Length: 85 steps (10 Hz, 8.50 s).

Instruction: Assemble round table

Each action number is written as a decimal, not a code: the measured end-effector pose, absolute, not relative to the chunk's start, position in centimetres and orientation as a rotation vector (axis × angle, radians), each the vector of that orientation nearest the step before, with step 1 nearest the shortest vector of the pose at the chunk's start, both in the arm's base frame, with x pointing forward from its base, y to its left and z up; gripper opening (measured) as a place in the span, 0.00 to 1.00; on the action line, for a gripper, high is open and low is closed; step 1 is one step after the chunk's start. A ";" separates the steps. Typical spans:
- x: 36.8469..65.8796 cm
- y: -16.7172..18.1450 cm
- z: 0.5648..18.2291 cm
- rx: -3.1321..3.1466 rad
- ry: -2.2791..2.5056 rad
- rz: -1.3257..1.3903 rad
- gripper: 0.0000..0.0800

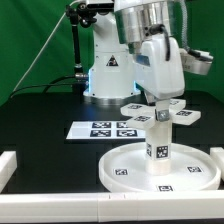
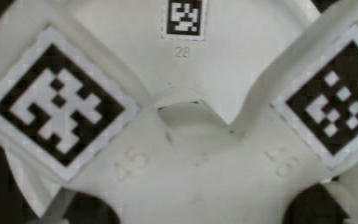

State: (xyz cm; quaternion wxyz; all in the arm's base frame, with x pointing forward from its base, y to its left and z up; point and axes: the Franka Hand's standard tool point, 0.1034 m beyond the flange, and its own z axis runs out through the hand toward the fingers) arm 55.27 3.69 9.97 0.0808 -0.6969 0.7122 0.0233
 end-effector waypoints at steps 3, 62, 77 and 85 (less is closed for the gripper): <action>55.4 3.6 10.0 -1.901 2.284 0.098 0.56; 55.2 3.3 10.0 -2.502 -1.899 -0.174 0.59; 55.6 3.0 10.3 -3.047 -0.319 -0.200 0.55; 55.7 2.8 10.5 -2.919 0.665 -0.169 0.55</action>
Offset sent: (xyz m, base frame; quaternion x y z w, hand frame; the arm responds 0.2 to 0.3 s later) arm 0.0015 -0.0041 -0.0016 -0.0221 -0.0059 0.1746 0.9844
